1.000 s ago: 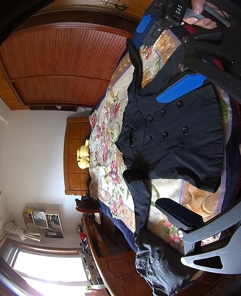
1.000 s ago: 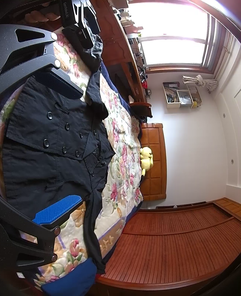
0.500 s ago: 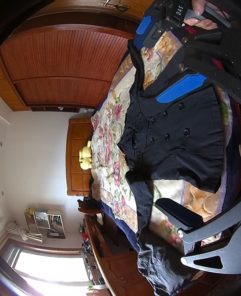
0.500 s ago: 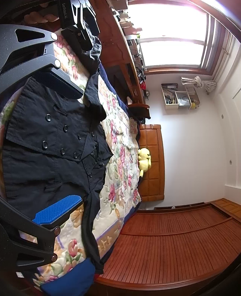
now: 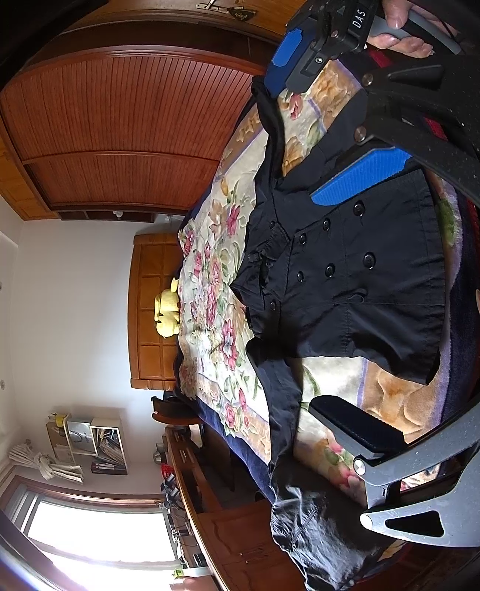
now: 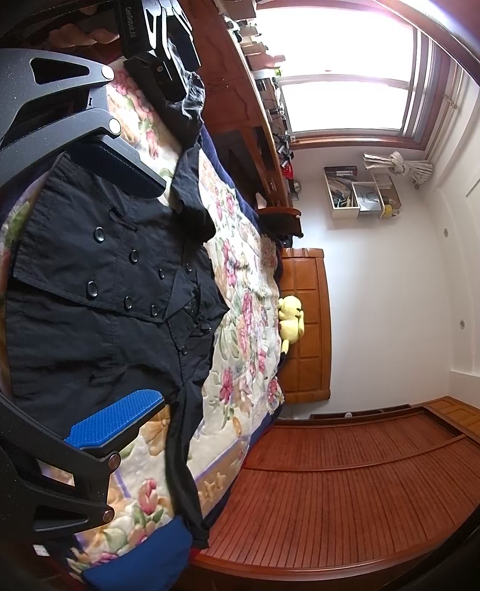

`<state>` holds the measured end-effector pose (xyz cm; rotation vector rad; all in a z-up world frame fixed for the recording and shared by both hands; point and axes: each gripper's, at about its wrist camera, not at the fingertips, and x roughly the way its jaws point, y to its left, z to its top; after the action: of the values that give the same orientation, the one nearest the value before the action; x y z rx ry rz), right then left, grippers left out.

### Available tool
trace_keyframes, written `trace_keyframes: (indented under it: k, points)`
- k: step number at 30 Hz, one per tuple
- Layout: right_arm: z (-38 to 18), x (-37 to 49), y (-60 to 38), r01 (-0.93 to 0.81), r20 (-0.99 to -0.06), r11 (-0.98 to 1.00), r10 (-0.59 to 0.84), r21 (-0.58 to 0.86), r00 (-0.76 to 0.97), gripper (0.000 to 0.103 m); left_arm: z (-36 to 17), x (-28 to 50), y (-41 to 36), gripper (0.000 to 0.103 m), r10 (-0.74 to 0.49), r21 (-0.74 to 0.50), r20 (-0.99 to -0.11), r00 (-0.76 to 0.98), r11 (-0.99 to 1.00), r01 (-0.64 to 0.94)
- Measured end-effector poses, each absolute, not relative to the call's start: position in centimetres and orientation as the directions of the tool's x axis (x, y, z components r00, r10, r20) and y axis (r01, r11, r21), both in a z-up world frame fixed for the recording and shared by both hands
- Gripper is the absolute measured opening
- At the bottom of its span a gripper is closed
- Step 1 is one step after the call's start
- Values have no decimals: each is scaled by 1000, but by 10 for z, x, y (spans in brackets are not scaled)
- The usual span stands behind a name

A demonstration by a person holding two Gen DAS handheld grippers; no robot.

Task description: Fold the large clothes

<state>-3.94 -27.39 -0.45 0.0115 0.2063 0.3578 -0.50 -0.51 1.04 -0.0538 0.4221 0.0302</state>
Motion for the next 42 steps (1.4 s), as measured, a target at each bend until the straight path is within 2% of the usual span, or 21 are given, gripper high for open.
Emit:
trace_keyframes:
  k: [19,42]
  points:
    - [-7,-38,-271,-353,-213,934,355,48,910,103,-8,1,-1,103,25,-48,-427,904,998,-50]
    - [-32,34,-246,-401,-339,915,390,40,856,103,-91,35,59,103,80,-61,-570,818,988,-139]
